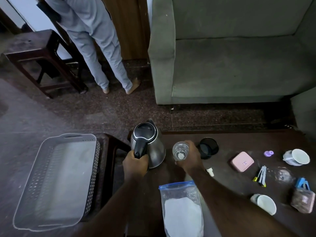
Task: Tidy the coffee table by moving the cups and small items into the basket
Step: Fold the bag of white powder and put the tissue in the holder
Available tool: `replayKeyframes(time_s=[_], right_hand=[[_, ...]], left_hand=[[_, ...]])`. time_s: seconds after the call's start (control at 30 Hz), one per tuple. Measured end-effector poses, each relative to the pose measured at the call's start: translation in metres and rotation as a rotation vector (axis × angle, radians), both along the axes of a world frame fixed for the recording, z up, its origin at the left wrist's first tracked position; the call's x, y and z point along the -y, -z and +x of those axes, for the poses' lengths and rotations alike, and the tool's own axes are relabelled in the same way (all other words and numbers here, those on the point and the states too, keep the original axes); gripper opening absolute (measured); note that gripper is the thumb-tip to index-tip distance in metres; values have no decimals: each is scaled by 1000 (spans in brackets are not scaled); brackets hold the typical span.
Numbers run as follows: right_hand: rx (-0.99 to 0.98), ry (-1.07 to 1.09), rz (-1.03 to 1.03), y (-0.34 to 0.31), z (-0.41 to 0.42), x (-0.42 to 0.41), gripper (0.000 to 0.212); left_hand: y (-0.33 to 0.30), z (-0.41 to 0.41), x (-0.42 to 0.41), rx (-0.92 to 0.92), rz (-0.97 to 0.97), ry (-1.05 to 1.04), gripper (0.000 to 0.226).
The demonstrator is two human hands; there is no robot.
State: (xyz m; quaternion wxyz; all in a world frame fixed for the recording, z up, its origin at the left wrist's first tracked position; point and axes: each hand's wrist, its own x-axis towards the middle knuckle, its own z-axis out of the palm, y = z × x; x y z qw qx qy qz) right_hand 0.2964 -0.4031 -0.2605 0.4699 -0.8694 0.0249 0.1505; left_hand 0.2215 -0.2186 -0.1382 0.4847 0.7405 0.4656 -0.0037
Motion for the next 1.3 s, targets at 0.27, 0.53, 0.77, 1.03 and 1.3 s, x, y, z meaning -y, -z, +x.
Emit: replayKeyframes(time_s=[0.27, 0.53, 0.77, 1.03, 1.3], right_hand=[[1, 44, 8, 34, 11, -6, 89], [6, 62, -18, 50, 15, -3, 91], [3, 77, 0, 56, 15, 0, 86], [-56, 120, 47, 55, 7, -2, 130], [44, 7, -241, 35, -57, 30, 67]], left_hand=[[41, -3, 10, 50, -15, -88, 14], [61, -4, 17, 74, 3, -89, 15], [74, -6, 28, 114, -29, -109, 14], [74, -9, 26, 131, -21, -47, 12], [129, -62, 12, -132, 31, 155, 55]])
